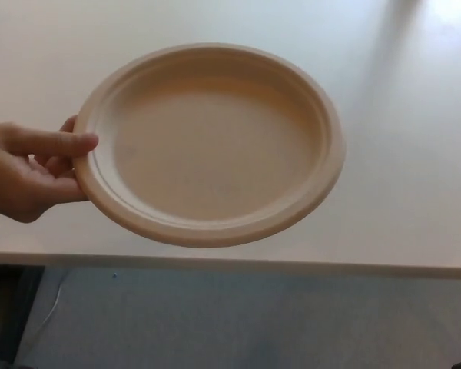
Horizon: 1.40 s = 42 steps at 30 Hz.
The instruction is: A person passes a plate to the robot and the robot grabs it with its left hand and places it at the centre of the table infront of it
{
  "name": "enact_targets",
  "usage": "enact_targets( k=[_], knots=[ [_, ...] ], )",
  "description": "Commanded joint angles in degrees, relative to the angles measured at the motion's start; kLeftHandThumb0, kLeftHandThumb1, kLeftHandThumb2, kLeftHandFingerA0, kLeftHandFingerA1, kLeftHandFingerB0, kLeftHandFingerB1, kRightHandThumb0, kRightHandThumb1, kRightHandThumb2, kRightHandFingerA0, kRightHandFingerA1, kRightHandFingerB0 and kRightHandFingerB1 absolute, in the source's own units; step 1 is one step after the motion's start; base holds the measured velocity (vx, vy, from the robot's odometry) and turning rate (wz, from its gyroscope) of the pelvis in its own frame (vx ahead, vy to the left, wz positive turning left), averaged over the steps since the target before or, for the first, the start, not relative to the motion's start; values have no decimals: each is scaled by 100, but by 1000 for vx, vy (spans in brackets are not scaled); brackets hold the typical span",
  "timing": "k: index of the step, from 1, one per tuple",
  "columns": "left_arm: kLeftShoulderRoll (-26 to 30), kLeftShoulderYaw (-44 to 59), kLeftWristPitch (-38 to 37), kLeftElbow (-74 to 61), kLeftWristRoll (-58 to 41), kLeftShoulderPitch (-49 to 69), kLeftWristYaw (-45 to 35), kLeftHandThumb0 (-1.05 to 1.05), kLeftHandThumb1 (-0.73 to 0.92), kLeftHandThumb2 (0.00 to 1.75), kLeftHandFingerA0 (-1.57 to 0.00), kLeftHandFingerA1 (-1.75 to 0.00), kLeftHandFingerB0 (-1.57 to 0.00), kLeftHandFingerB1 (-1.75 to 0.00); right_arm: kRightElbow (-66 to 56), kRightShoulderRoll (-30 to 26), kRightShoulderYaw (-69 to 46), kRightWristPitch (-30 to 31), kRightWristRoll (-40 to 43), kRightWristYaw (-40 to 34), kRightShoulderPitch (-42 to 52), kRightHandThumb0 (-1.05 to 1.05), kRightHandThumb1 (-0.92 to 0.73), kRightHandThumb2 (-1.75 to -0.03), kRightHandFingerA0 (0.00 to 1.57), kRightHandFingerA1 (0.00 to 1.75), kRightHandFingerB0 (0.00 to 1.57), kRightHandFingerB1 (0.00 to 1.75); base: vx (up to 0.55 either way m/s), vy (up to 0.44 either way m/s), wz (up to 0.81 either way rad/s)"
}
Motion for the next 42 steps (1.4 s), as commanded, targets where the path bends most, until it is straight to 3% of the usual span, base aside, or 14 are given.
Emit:
enact_targets(
  k=[1, 2, 3, 4, 10, 13, 19, 20, 21, 22, 31, 32, 33, 42],
  knots=[
    [117, -48, -422, 119, 11, 22, 147, -55, 65, 60, -66, -44, -45, -37, 151, -115, 46, -235, -69, -132, -17, -76, -78, -64, 48, 70, 36, 53, 0, 0, 0],
    [104, -10, -549, 70, -44, 62, 141, -60, 52, 85, -55, -56, -32, -47, 161, -113, 57, -232, -76, -138, -32, -76, -78, -64, 47, 70, 36, 54, 0, 0, 0],
    [79, 59, -694, 9, -136, 110, 111, -60, 52, 85, -55, -56, -32, -47, 164, -108, 54, -260, -65, -127, -38, -76, -78, -64, 47, 70, 36, 54, 0, 0, 0],
    [57, 59, -794, -47, -140, 136, 134, -57, 62, 59, -57, -41, -36, -34, 170, -104, 22, -278, -27, -107, -33, -79, -75, -65, 44, 70, 34, 54, 0, 0, 0],
    [-10, -211, -2098, -1289, 142, 742, 365, -67, 54, 61, -36, -39, -28, -32, 226, -114, 39, -223, -42, -84, -42, -81, -74, -65, 44, 69, 33, 53, 0, 0, 0],
    [50, -364, -2560, -2160, 348, 1174, 466, -64, 58, 57, -40, -37, -31, -30, 232, -120, 33, -239, -29, -50, -9, -80, -78, -63, 42, 68, 35, 53, 0, 0, 0],
    [72, -425, -3214, -4444, 1154, 2246, 1050, -71, 48, 80, -41, -47, -30, -42, 241, -124, 58, -287, -41, -42, 18, -78, -78, -63, 45, 66, 37, 52, 0, 0, 0],
    [17, -411, -3305, -4886, 1159, 2437, 1015, -70, 56, 58, -48, -36, -34, -31, 238, -134, 67, -288, -50, -37, 13, -79, -78, -64, 45, 68, 36, 53, 0, 0, 0],
    [-48, -401, -3383, -5328, 1116, 2630, 933, -70, 56, 58, -48, -36, -34, -31, 235, -146, 79, -286, -63, -31, 7, -79, -78, -64, 45, 68, 36, 53, 0, 0, 0],
    [9, -479, -3329, -5779, 865, 2830, 640, -70, 47, 76, -27, -43, -22, -39, 232, -149, 91, -284, -73, -33, 6, -80, -78, -64, 48, 70, 35, 53, 0, 0, 0],
    [501, -676, -2957, -8416, 0, 3769, -269, -69, 44, 75, -20, -41, -13, -37, 249, -109, 57, -261, -12, -36, -62, -79, -77, -63, 42, 70, 35, 54, 0, 0, 0],
    [537, -600, -2983, -8775, 64, 3908, -270, -70, 45, 75, -21, -42, -13, -37, 247, -119, 66, -252, -18, -12, -63, -81, -58, -96, 41, 70, 33, 60, 0, 0, 0],
    [562, -566, -2960, -8976, 67, 3961, -291, -70, 44, 75, -22, -42, -13, -37, 245, -125, 77, -216, -31, -20, -89, -81, -78, -63, 43, 69, 34, 52, 0, 0, 0],
    [439, -140, -3095, -10462, 169, 4330, -151, -72, 45, 78, -25, -43, -17, -39, 241, -155, 62, -190, -15, 5, -223, -83, -74, -66, 42, 67, 33, 53, 0, 0, 0]
  ],
)
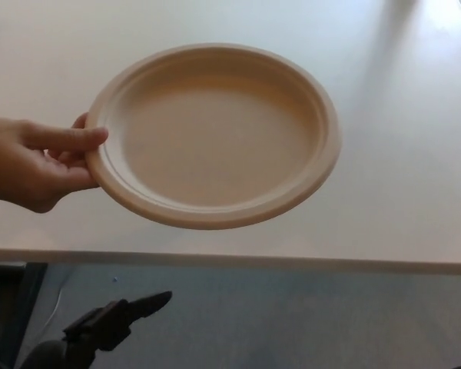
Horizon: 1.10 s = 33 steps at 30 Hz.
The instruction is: A person passes a plate to the robot and the robot grabs it with its left hand and places it at the centre of the table infront of it
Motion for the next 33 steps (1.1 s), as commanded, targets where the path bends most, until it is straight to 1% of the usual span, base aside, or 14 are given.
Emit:
enact_targets(
  k=[1, 4, 5, 7, 12, 13, 14, 19, 20, 21, 26, 28, 29, 33],
  knots=[
    [294, 395, -1181, -2765, -47, 853, -272, -73, 45, 77, -26, -43, -19, -40, 81, -155, -41, 4, 15, 40, -198, -83, -74, -66, 42, 65, 33, 51, 0, 0, 0],
    [203, 368, -1463, -2951, -220, 871, -148, -66, 52, 57, -34, -35, -31, -32, 99, -150, -55, 23, 27, 27, -209, -81, -77, -63, 44, 67, 36, 52, 0, 0, 0],
    [76, 486, -1642, -2989, -124, 814, -39, -68, 46, 85, -25, -45, -38, -48, 99, -151, -55, 17, 28, 29, -207, -80, -77, -63, 43, 67, 36, 53, 0, 0, 0],
    [-264, 639, -1902, -3072, 61, 760, 197, -72, 57, 58, -42, -37, -50, -36, 90, -147, -60, 28, 37, 47, -210, -80, -78, -61, 42, 66, 35, 52, 0, 0, 0],
    [-480, 738, -2323, -3076, 10, 768, 267, -47, 43, 78, -28, -44, -42, -50, 107, -143, -65, 12, 44, 60, -207, -82, -73, -65, 43, 67, 33, 53, 0, 0, 0],
    [-646, 613, -2340, -3130, -44, 624, 337, -35, 61, 58, -41, -34, -54, -37, 105, -158, -39, 1, 13, 47, -199, -80, -78, -64, 45, 68, 35, 53, 0, 0, 0],
    [-777, 525, -2325, -3205, -113, 467, 391, -41, 49, 81, -53, -53, -56, -52, 97, -165, -16, -7, -11, 27, -191, -79, -78, -64, 45, 68, 35, 53, 0, 0, 0],
    [-1054, 426, -2311, -3322, -235, 93, 416, -46, 45, 83, -68, -60, -56, -52, 87, -187, -14, 13, -17, 17, -243, -78, -79, -64, 44, 67, 36, 52, 0, 0, 0],
    [-1125, 267, -2360, -3281, -337, 86, 438, -40, 52, 56, -77, -44, -68, -41, 91, -184, -18, 51, -11, 31, -255, -77, -78, -64, 43, 65, 36, 51, 0, 0, 0],
    [-1023, -10, -2049, -3465, -670, 299, 371, -28, 50, 56, -99, -53, -54, -39, 101, -176, -38, 68, 12, 45, -259, -80, -74, -65, 42, 66, 33, 52, 0, 0, 0],
    [-948, -21, -1207, -3963, -1094, 300, 267, -27, 50, 56, -105, -61, -48, -37, 155, -158, -69, 61, 42, 66, -272, -79, -75, -63, 43, 66, 34, 52, 0, 0, 0],
    [-921, 291, -1157, -3890, -1031, 48, 208, -27, 50, 56, -100, -58, -44, -36, 169, -153, -84, 58, 55, 81, -276, -79, -74, -63, 42, 66, 33, 52, 0, 0, 0],
    [-933, 885, -1148, -3767, -564, -541, 217, -47, 45, 55, -48, -37, -47, -35, 169, -169, -86, 51, 51, 75, -268, -78, -77, -63, 43, 66, 34, 52, 0, 0, 0],
    [-462, 1658, -718, -3458, -233, -1333, -143, -63, 45, 72, -22, -39, -37, -41, 158, -187, -58, 57, 11, 59, -272, -76, -77, -63, 45, 68, 35, 52, 0, 0, 0]
  ],
)
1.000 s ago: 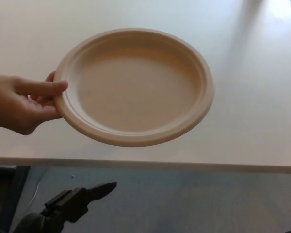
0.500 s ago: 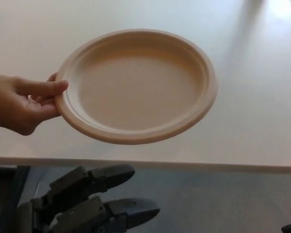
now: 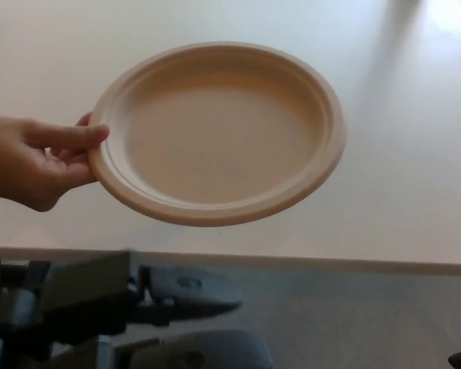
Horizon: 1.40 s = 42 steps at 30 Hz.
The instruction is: A person passes a plate to the robot and the robot grabs it with its left hand and places it at the centre of the table infront of it
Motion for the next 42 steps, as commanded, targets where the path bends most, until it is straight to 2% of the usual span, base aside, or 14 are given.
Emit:
enact_targets(
  k=[1, 3, 4, 6, 7, 9, 11, 12, 16, 18, 20, 21, 34, 42],
  knots=[
    [597, 953, 760, 433, 419, -1176, -384, -63, 45, 72, -22, -39, -37, -41, 42, -154, -23, 40, 3, 37, -29, -76, -77, -63, 45, 68, 35, 52, 0, 0, 0],
    [671, 911, 1059, 722, 660, -1625, -457, -66, 47, 73, -22, -39, -29, -40, 59, -155, -39, 34, 20, 51, -31, -78, -77, -63, 45, 69, 35, 52, 0, 0, 0],
    [698, 911, 1197, 845, 779, -1817, -487, -27, 24, 84, -11, -51, -11, -49, 62, -145, -34, 59, 15, 56, -78, -78, -77, -63, 45, 68, 35, 53, 0, 0, 0],
    [684, 904, 1541, 1008, 1230, -2185, -558, -33, 24, 86, -6, -50, -7, -50, 64, -138, -23, 55, 6, 72, -122, -79, -73, -65, 45, 68, 33, 53, 0, 0, 0],
    [652, 889, 1596, 1027, 1353, -2245, -560, -72, 53, 57, -19, -29, -17, -32, 62, -143, -17, 69, 0, 70, -131, -79, -74, -64, 45, 67, 34, 52, 0, 0, 0],
    [593, 811, 1858, 1108, 1733, -2475, -627, -36, 23, 87, 0, -49, -2, -49, 54, -163, 8, 107, -27, 56, -165, -78, -74, -64, 45, 68, 34, 52, 0, 0, 0],
    [585, 792, 1951, 1161, 1911, -2573, -651, -37, 24, 87, 0, -49, -2, -50, 55, -169, 32, 119, -50, 35, -170, -79, -74, -65, 46, 68, 34, 52, 0, 0, 0],
    [595, 773, 2050, 1189, 1977, -2621, -696, -78, 48, 83, -8, -40, -4, -37, 61, -164, 7, 122, -19, 52, -170, -77, -73, -63, 47, 70, 34, 53, 0, 0, 0],
    [703, 672, 2307, 1544, 2191, -2965, -789, -79, 60, 60, -13, -27, -8, -28, 83, -167, 11, 161, -20, 73, -248, -77, -77, -63, 48, 69, 35, 52, 0, 0, 0],
    [760, 620, 2389, 1701, 2245, -3101, -830, -80, 49, 86, -9, -30, -3, -31, 83, -177, 34, 149, -46, 61, -273, -77, -78, -63, 49, 69, 35, 52, 0, 0, 0],
    [897, 558, 2463, 1917, 2360, -3217, -924, -86, 53, 65, -10, -27, -4, -25, 87, -184, 41, 131, -50, 62, -274, -77, -77, -63, 45, 68, 35, 52, 0, 0, 0],
    [945, 544, 2492, 1962, 2419, -3230, -949, -80, 47, 90, -3, -28, -1, -24, 88, -179, 35, 133, -44, 60, -280, -77, -77, -63, 47, 70, 35, 53, 0, 0, 0],
    [1510, -123, 2959, 2482, 2991, -3155, -1380, -100, 48, 77, -11, -26, -5, -17, 104, -188, -4, 138, -17, 147, -313, -75, -76, -63, 53, 77, 36, 53, 0, 0, 0],
    [1574, -331, 3236, 2117, 3204, -2979, -1555, -102, 60, 99, -13, -8, -1, 0, 83, -194, -9, 142, -35, 177, -379, -76, -76, -63, 48, 69, 38, 52, 0, 0, 0]
  ],
)
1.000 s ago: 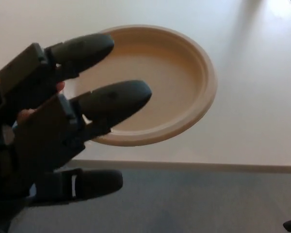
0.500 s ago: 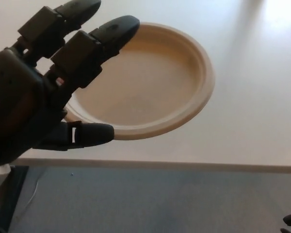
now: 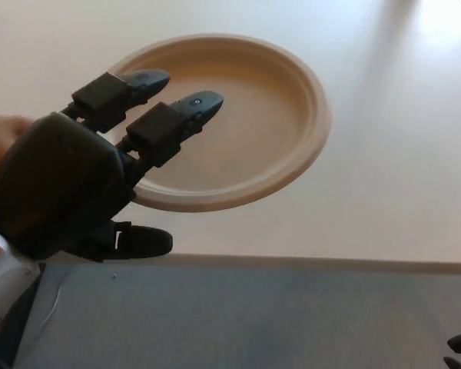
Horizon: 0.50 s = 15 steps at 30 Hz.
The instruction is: A person passes a plate to the robot and the robot grabs it with its left hand and places it at the centre of the table infront of it
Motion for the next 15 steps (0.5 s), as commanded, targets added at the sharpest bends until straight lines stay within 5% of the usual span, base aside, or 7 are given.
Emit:
enact_targets(
  k=[1, 15],
  knots=[
    [68, -57, 321, -282, 247, 108, -190, -102, 60, 99, -13, -8, -1, 0, 3, -132, -35, 53, 29, 83, -29, -76, -76, -63, 48, 69, 38, 52, 0, 0, 0],
    [-32, -282, 565, 284, 1013, -126, 279, -86, 50, 86, -11, -39, -7, -24, 40, -85, -34, 84, 32, 154, 8, -76, -73, -64, 49, 69, 35, 51, 0, 0, 0]
  ],
)
